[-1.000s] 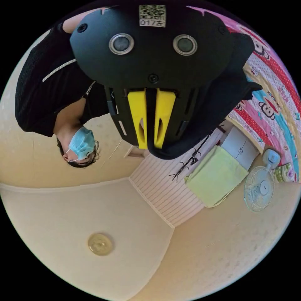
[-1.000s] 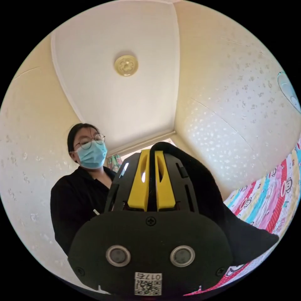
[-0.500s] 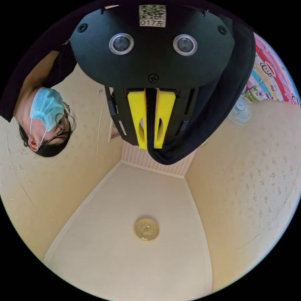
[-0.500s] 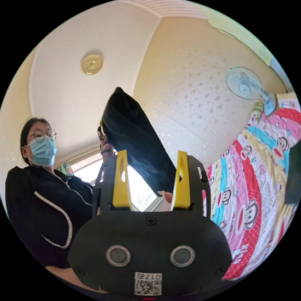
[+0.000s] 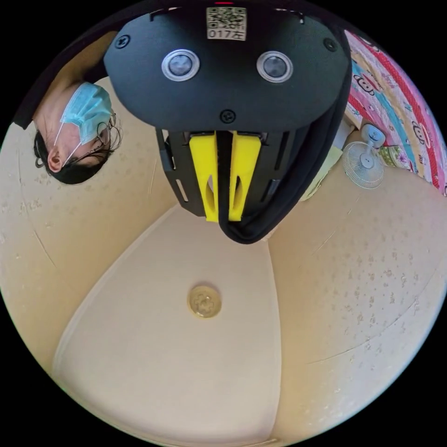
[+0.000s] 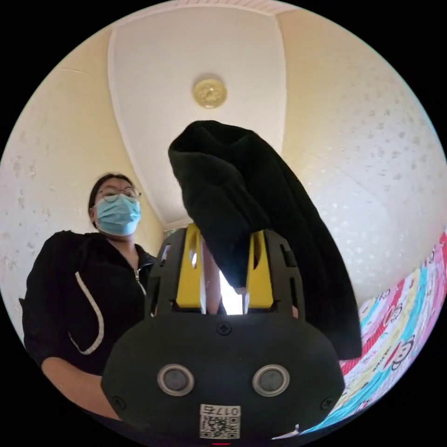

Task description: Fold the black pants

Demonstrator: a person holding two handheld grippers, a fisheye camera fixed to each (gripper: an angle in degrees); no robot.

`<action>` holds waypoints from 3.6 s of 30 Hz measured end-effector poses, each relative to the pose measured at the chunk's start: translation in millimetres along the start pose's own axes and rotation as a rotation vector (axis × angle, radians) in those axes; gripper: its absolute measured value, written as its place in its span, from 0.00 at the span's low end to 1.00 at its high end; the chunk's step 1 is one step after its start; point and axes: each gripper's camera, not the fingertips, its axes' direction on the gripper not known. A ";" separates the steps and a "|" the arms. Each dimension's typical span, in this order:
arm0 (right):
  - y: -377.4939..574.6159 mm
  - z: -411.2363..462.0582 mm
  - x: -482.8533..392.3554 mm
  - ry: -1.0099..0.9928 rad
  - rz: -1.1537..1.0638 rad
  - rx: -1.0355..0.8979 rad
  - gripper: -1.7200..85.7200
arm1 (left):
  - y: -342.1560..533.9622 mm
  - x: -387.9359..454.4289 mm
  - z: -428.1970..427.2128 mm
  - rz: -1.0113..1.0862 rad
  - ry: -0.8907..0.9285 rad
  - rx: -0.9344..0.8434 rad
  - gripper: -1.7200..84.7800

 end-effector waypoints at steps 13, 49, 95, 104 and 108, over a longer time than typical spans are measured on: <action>-78.6 -28.1 29.1 -0.260 0.111 0.306 0.13 | 49.3 -218.2 -52.8 -0.280 -0.537 -0.522 0.18; -191.4 90.9 172.9 0.277 0.568 -0.331 0.18 | 98.3 -204.0 59.7 0.195 -0.257 -0.317 0.06; -171.1 91.3 58.3 0.368 -0.513 -0.358 0.14 | -94.3 -114.2 209.7 0.342 -0.184 -0.194 0.07; -268.8 144.2 13.5 0.350 -0.616 -0.341 0.10 | -130.2 -64.2 138.8 0.338 -0.297 -0.124 0.07; -316.6 202.5 -12.2 0.414 -0.666 -0.464 0.09 | -145.7 -27.3 121.1 0.363 -0.417 -0.168 0.07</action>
